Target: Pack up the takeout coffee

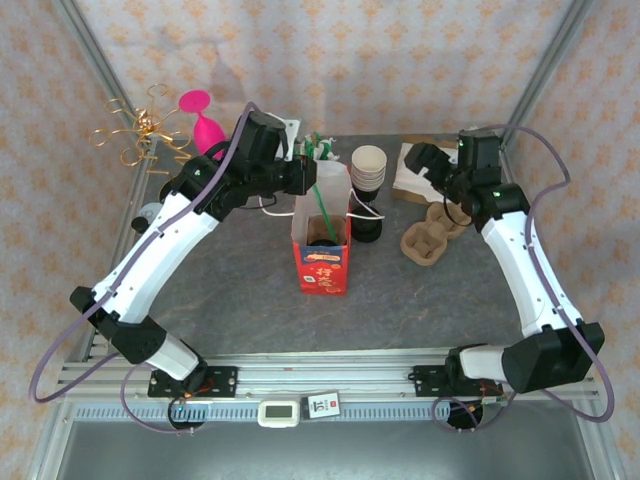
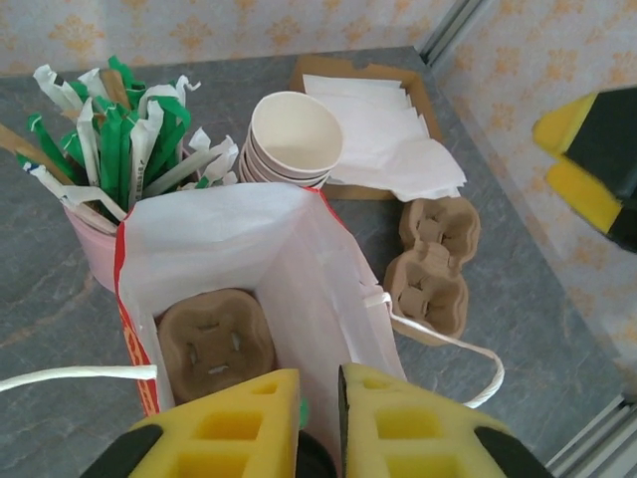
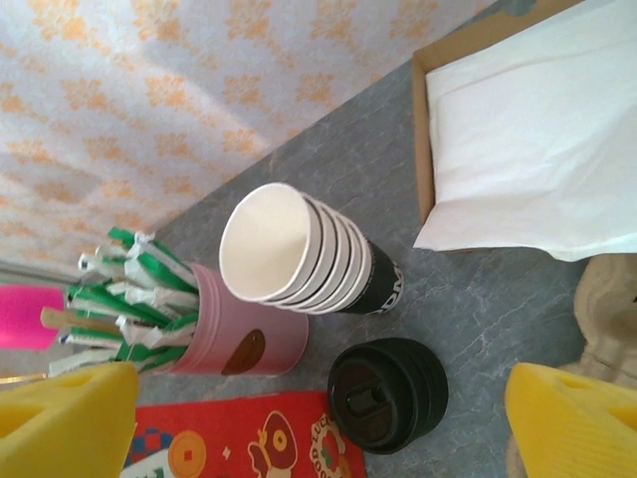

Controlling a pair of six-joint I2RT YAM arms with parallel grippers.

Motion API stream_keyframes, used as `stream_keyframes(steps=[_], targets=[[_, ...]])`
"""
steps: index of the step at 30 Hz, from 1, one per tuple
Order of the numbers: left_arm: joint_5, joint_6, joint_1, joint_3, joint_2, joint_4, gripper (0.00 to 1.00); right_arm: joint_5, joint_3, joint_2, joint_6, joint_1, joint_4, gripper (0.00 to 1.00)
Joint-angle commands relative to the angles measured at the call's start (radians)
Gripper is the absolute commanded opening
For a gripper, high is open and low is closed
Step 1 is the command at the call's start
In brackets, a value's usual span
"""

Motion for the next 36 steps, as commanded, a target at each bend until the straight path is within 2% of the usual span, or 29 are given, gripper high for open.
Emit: stream_keyframes(steps=[1,5,11,18,21,25,28,36], targets=[[-0.078,0.03,-0.004,0.073,0.019,-0.035,0.24,0.031,-0.041,-0.005,0.037,-0.085,0.008,0.95],[-0.079,0.027,-0.004,0.065,-0.005,-0.015,0.34,-0.008,-0.089,0.037,0.062,-0.213,0.025,0.95],[-0.073,0.014,-0.004,-0.004,-0.044,0.085,0.35,-0.065,-0.132,0.173,0.088,-0.328,0.109,0.91],[-0.107,-0.012,-0.003,-0.08,-0.064,0.196,0.35,-0.116,-0.067,0.375,0.098,-0.344,0.171,0.82],[-0.119,-0.014,-0.003,-0.093,-0.062,0.209,0.35,-0.09,-0.02,0.441,0.088,-0.349,0.14,0.77],[-0.131,-0.014,-0.003,-0.126,-0.067,0.241,0.35,-0.062,-0.007,0.46,0.082,-0.361,0.148,0.7],[-0.128,-0.012,-0.002,-0.125,-0.058,0.243,0.35,-0.106,-0.013,0.471,0.085,-0.375,0.184,0.65],[-0.119,-0.015,-0.002,-0.129,-0.042,0.251,0.35,-0.155,0.022,0.522,0.081,-0.377,0.178,0.62]])
